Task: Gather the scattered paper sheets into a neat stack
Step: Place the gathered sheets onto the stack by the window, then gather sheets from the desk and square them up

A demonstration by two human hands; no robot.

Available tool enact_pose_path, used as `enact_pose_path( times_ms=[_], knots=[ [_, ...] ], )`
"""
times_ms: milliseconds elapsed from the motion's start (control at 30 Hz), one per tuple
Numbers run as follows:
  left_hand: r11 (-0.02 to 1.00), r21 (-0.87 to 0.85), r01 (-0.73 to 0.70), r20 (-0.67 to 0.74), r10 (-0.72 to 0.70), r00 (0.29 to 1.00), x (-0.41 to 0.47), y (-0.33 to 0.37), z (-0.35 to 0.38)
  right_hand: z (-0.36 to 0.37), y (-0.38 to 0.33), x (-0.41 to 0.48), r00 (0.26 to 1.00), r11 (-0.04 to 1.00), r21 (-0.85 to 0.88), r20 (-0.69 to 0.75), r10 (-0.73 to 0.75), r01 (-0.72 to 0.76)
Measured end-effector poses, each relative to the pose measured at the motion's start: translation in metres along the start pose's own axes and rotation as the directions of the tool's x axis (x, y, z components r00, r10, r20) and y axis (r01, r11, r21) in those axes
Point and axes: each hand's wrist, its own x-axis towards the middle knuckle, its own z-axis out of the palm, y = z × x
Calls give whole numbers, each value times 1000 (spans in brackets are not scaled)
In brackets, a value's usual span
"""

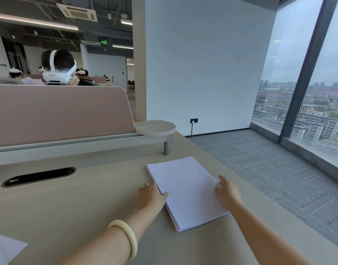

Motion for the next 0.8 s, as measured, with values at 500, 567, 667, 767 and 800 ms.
enact_pose_path(
  times_ms=[500, 567, 667, 767, 800],
  knots=[
    [998, -5, -65, 46, 65, 997, -4, -1, -4, -5, -12, -14, 998, 994, -104, -40, -39, 35],
    [996, -45, -77, 24, 78, 997, -7, -2, -10, -8, -20, -19, 994, 994, -74, -64, -90, 85],
    [981, -142, -132, -12, 132, 991, -15, -3, -23, -12, -37, -31, 981, 983, -22, -62, -183, 182],
    [968, -183, -170, -77, 158, 984, -24, -6, -39, -15, -55, -47, 958, 961, 25, -88, -273, 276],
    [965, -192, -181, -101, 164, 981, -28, -8, -46, -15, -61, -53, 949, 951, 45, -96, -300, 305]
  ],
)
